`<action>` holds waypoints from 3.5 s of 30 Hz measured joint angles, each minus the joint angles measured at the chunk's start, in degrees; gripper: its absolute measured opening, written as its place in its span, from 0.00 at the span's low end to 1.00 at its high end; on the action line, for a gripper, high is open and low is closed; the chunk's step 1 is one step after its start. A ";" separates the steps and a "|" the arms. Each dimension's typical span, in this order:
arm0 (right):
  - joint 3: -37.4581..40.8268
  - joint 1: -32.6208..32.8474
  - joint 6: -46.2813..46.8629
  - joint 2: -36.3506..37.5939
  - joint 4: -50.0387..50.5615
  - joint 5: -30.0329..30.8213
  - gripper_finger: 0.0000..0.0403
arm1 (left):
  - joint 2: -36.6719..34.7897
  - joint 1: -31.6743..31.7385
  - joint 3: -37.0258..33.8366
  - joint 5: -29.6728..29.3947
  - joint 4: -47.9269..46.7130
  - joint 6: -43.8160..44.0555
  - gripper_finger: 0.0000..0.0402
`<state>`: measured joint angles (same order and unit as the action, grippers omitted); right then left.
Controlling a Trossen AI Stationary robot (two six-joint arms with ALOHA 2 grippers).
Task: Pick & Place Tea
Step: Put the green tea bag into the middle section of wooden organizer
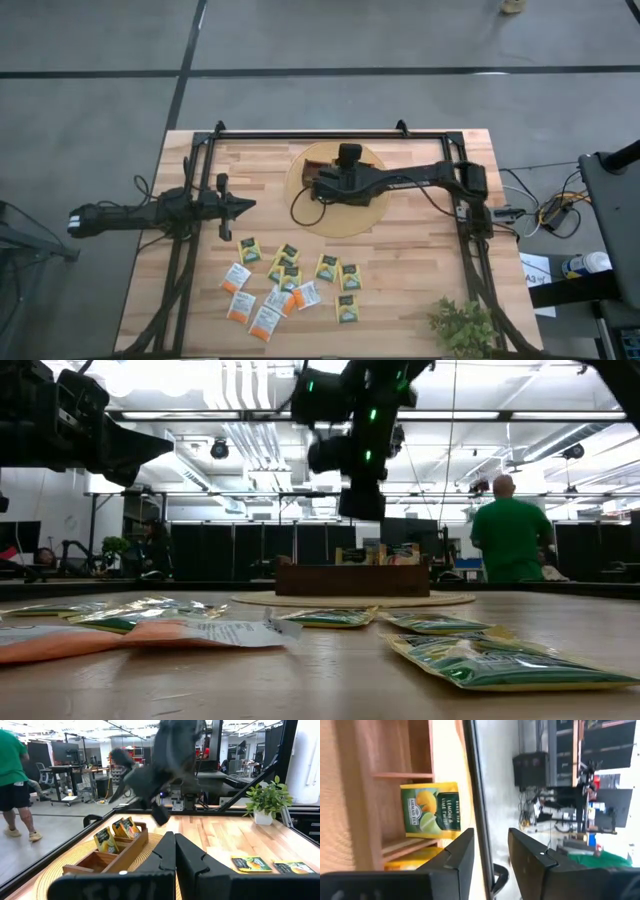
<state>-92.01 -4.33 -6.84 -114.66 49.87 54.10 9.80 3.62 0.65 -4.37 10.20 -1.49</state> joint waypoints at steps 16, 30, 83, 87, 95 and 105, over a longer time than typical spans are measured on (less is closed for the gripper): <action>0.85 14.38 9.04 11.78 8.89 -41.22 0.33 | -0.02 -0.01 0.02 -0.01 -0.01 0.00 0.00; 11.97 21.72 9.82 11.53 -5.11 -52.51 0.48 | -0.02 -0.01 0.00 -0.01 0.00 -0.01 0.00; -1.32 14.69 10.97 -1.66 9.83 -27.78 0.02 | 0.03 0.00 0.02 0.01 0.00 0.02 0.00; -4.64 11.48 8.18 -1.30 10.14 -20.27 0.02 | 0.03 0.00 0.01 -0.02 0.00 0.01 0.00; -6.67 3.85 3.88 -1.19 9.33 -17.70 0.02 | 0.03 0.00 0.02 0.01 0.00 0.02 0.00; -5.48 -3.01 -4.24 -0.80 1.15 -12.84 0.02 | 0.03 0.00 0.02 -0.01 0.00 0.00 0.00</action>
<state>-97.49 -7.33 -11.08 -115.46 51.02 41.26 9.82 3.62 0.67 -4.38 10.20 -1.49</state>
